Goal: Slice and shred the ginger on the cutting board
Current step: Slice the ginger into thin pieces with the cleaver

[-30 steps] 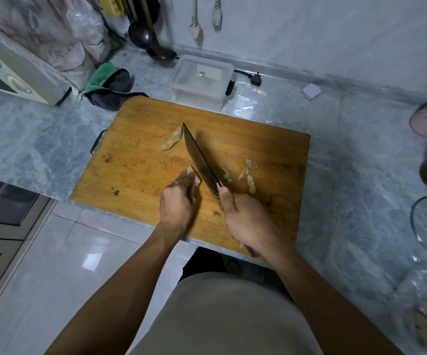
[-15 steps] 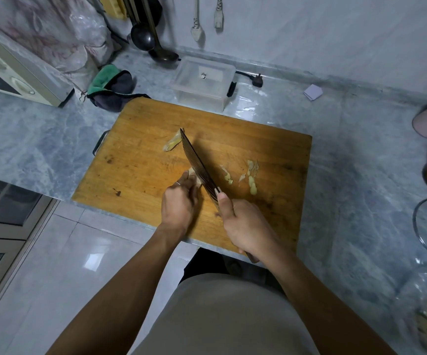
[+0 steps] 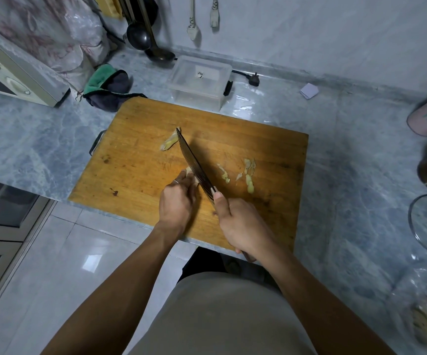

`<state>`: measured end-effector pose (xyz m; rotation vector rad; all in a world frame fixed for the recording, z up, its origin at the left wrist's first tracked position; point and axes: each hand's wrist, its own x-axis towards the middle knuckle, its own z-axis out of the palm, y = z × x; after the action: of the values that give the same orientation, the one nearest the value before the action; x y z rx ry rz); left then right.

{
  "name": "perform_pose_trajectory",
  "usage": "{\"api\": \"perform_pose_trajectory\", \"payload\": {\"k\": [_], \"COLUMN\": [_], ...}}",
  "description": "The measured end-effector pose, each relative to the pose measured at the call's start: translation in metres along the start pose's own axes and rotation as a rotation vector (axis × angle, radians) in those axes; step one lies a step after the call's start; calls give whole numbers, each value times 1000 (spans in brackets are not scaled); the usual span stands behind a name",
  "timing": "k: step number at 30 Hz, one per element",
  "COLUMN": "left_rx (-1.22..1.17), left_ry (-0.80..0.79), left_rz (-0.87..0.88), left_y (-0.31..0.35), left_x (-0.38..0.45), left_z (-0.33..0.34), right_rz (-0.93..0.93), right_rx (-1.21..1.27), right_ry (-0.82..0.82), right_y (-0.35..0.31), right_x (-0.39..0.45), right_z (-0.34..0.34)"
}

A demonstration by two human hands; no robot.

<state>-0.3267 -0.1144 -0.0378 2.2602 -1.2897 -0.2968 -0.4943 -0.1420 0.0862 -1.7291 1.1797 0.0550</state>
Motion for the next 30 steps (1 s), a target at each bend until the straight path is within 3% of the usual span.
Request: {"api": "perform_pose_trajectory", "payload": {"k": [30], "left_rx": [9], "left_ry": [26], "left_rz": [59], "left_y": [1], "left_x": [-1], "left_z": [-1], "right_rz": [14], "right_rx": [23], "right_ry": [30], "right_y": [8], "right_x": [42], "right_z": [25]}}
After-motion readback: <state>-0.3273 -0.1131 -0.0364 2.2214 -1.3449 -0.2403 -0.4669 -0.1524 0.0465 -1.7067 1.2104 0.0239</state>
